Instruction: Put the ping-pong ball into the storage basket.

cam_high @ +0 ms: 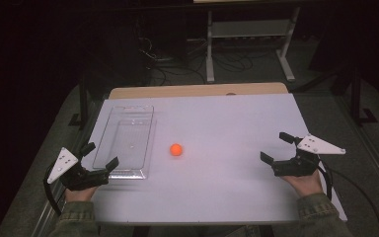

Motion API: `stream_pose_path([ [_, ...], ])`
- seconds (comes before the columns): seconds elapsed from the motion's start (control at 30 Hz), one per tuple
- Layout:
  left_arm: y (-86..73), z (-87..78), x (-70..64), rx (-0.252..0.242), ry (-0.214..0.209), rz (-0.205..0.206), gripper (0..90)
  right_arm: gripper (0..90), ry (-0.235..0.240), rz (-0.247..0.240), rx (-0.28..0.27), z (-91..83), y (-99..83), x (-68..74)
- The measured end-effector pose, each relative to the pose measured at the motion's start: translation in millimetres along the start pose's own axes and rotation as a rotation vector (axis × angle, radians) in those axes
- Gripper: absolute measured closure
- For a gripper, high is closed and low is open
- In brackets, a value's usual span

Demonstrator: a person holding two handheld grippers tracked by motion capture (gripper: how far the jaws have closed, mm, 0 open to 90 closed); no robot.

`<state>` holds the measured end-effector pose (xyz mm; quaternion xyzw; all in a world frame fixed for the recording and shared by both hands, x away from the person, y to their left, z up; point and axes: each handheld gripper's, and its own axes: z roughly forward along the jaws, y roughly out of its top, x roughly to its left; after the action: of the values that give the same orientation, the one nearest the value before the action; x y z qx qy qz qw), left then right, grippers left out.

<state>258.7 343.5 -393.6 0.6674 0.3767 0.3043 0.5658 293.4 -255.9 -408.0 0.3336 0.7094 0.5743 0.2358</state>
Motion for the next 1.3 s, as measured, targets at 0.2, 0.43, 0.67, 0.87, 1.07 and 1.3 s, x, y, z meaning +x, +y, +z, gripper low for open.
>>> stream_pose_path([
  [0.2, -0.7, 1.7, -3.3, 0.018, -0.006, 0.004, 0.0, 0.0, 0.010, 0.006, 0.003, 1.7, -0.9, -0.4],
  [0.43, 1.0, 3.3, -5.2, 0.021, -0.021, 0.002, 0.0, 0.0, 0.008, -0.001, 0.020, 3.4, -2.0, 0.2],
  [0.67, 5.9, 4.0, -8.0, 0.022, -0.031, 0.013, 0.0, 0.0, 0.007, 0.002, 0.019, 3.2, -2.1, 0.3],
  [0.87, 8.5, 5.5, -11.2, 0.039, -0.043, 0.028, 0.0, 0.0, 0.006, 0.006, 0.014, 2.2, -2.0, 0.1],
  [1.07, 11.6, 9.2, -13.5, 0.052, -0.057, 0.035, 0.0, 0.0, 0.008, 0.005, 0.012, 2.7, -2.4, 0.3],
  [1.3, 16.5, 13.3, -14.5, 0.080, -0.069, 0.054, 0.0, 0.0, 0.007, 0.005, 0.011, 2.5, -2.7, -0.5],
])
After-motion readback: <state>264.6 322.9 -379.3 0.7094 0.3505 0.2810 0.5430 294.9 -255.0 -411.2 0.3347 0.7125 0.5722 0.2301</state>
